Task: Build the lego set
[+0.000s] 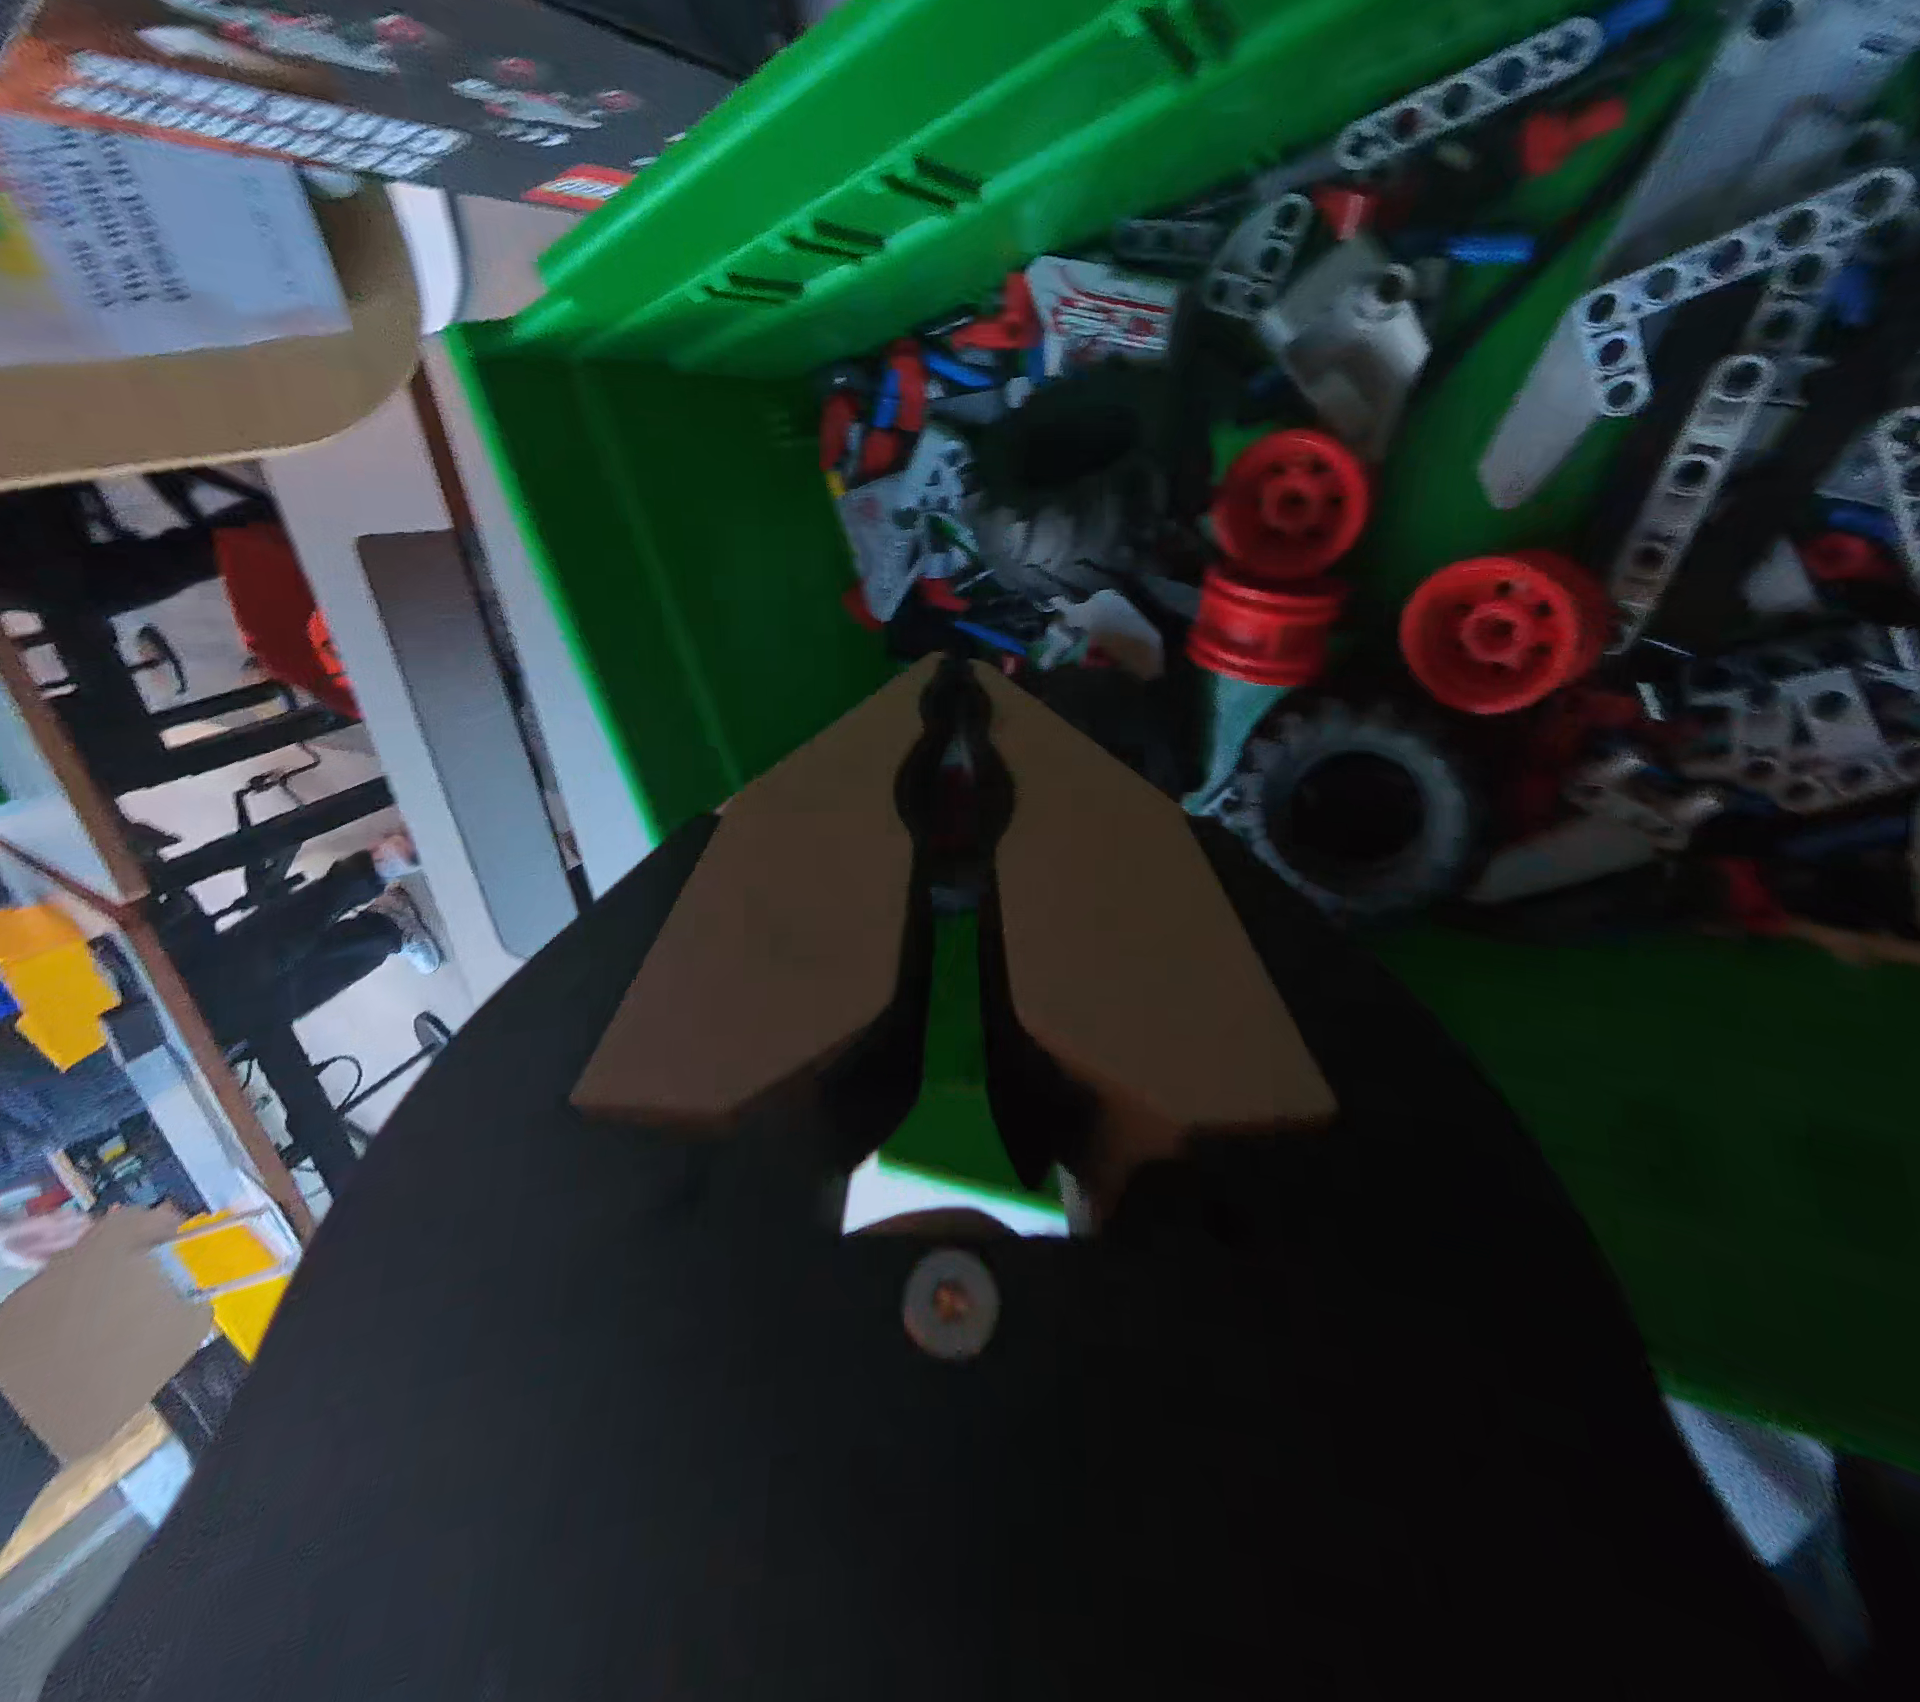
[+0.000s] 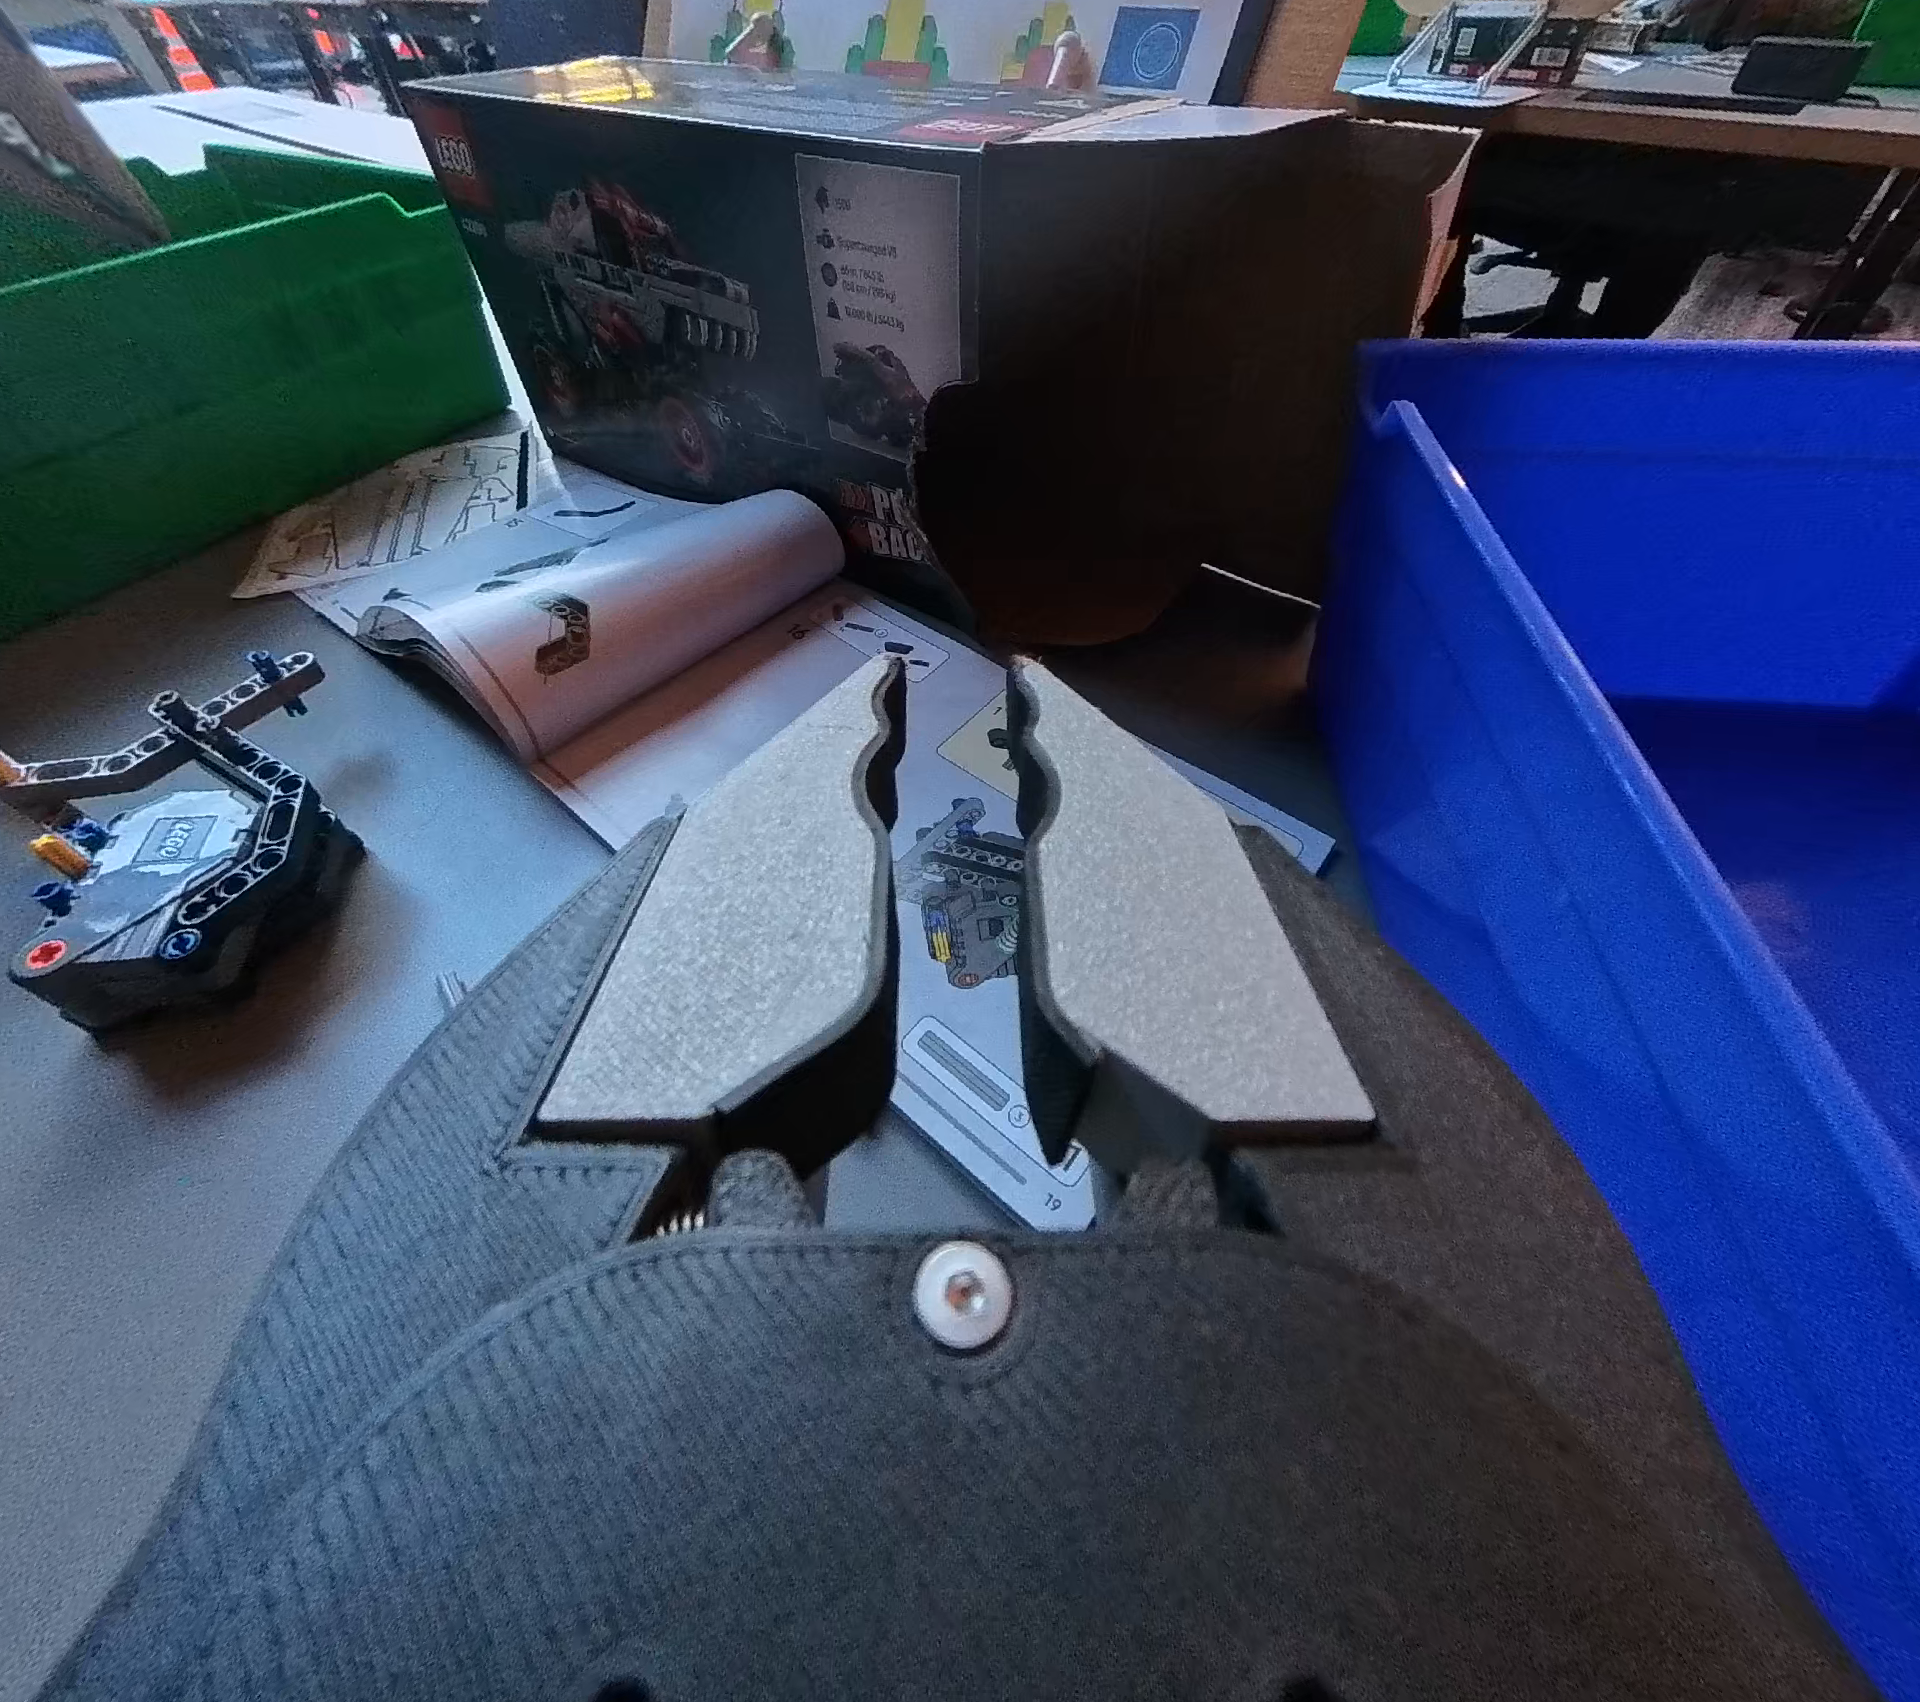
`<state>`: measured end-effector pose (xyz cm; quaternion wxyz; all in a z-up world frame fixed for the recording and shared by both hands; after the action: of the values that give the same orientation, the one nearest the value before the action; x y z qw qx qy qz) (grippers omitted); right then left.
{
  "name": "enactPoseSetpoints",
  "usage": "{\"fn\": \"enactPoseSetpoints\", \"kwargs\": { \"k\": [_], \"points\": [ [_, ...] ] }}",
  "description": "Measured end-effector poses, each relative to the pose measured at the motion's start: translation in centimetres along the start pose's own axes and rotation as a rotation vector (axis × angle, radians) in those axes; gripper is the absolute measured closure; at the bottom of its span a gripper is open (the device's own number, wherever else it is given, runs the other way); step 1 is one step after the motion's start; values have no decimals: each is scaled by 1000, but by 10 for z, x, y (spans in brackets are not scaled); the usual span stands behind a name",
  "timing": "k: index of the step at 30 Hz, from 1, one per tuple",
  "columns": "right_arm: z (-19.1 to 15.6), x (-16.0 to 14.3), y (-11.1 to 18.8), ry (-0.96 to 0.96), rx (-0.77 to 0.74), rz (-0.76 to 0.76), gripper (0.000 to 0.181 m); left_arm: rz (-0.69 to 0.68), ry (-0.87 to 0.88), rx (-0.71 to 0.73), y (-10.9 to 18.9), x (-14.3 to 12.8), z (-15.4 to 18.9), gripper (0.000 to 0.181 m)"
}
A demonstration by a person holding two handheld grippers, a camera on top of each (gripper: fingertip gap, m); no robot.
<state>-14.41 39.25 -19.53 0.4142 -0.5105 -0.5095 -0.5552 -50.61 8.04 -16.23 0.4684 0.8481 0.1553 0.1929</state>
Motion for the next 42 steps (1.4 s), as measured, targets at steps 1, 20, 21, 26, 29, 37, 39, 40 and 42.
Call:
{"fn": "enactPoseSetpoints", "kwargs": {
  "k": [1, 20, 21, 26, 29, 37, 39, 40, 42],
  "points": [
    [0, 0, 0, 0, 0, 0, 165, -2, 15, 24, 1, -3, -5, 181],
    [0, 0, 0, 2, -5, -2, 166, -196, 45, -69, -43, -34, 2, 181],
    [0, 0, 0, 2, -5, -1, 166, -188, 34, -88, -46, -30, 5, 181],
    [0, 0, 0, 0, 0, -3, 166, -88, 39, 39, -26, -20, -14, 181],
    [0, 0, -1, 2, 0, -4, 166, -37, 57, 127, -14, -17, -28, 179],
    [0, 0, 0, 2, -3, -2, 166, -113, 36, 152, -16, -28, -29, 174],
    [0, 0, 0, 1, -3, -1, 166, -128, 61, 164, -15, -32, -32, 174],
    [0, 0, 0, 0, -3, -2, 166, -131, 70, 160, -16, -35, -32, 174],
    [0, 0, 0, 1, -3, -3, 166, -152, 74, 150, -19, -39, -32, 173]
  ]
}}
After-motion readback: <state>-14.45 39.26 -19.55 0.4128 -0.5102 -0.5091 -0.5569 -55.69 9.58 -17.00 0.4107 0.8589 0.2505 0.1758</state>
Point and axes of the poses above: each gripper's, where its closed fingertips meet, y back along the fingers, x out of its top, z = x × y across the jaws, the point moved 4 cm from there along y, back along the fingers, and after that the axes turned 4 degrees about z, right-handed, at the moved point
